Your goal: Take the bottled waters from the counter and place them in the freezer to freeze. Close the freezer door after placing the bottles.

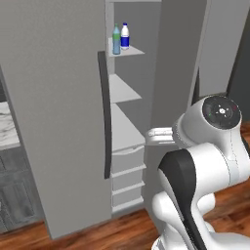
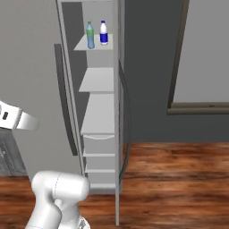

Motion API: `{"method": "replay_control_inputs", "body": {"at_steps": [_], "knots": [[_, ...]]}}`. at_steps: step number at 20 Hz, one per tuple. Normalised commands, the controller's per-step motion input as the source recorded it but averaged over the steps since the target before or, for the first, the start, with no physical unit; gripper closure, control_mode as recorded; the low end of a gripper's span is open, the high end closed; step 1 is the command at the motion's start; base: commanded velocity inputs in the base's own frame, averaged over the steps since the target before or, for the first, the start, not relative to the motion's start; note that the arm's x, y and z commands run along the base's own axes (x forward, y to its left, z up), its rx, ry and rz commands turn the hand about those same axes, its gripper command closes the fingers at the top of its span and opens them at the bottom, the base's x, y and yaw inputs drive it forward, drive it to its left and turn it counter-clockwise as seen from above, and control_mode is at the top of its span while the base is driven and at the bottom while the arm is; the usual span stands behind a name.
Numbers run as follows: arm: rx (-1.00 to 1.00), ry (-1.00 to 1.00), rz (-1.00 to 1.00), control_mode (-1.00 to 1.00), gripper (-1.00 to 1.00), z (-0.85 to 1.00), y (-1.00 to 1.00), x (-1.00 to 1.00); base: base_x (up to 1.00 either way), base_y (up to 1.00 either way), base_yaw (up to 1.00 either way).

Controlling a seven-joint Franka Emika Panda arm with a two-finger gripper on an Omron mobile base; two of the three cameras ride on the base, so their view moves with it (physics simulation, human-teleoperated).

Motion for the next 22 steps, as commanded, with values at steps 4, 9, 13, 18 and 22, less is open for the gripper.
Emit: {"method": "replay_control_inputs", "body": {"at_steps": [4, 9, 13, 18, 22], "knots": [[0.00, 0.00, 0.00, 1.00, -1.00, 0.00, 0.00, 0.00, -0.92, 0.00, -0.08], [0.00, 0.00, 0.00, 1.00, -1.00, 0.00, 0.00, 0.00, 0.37, -0.15, -0.04], [0.00, 0.00, 0.00, 1.00, -1.00, 0.00, 0.00, 0.00, 0.34, -0.06, -0.16], [0.00, 0.00, 0.00, 1.00, -1.00, 0.00, 0.00, 0.00, -0.24, 0.41, -0.27], [0.00, 0.00, 0.00, 1.00, -1.00, 0.00, 0.00, 0.00, -1.00, 0.29, -0.37]]}}
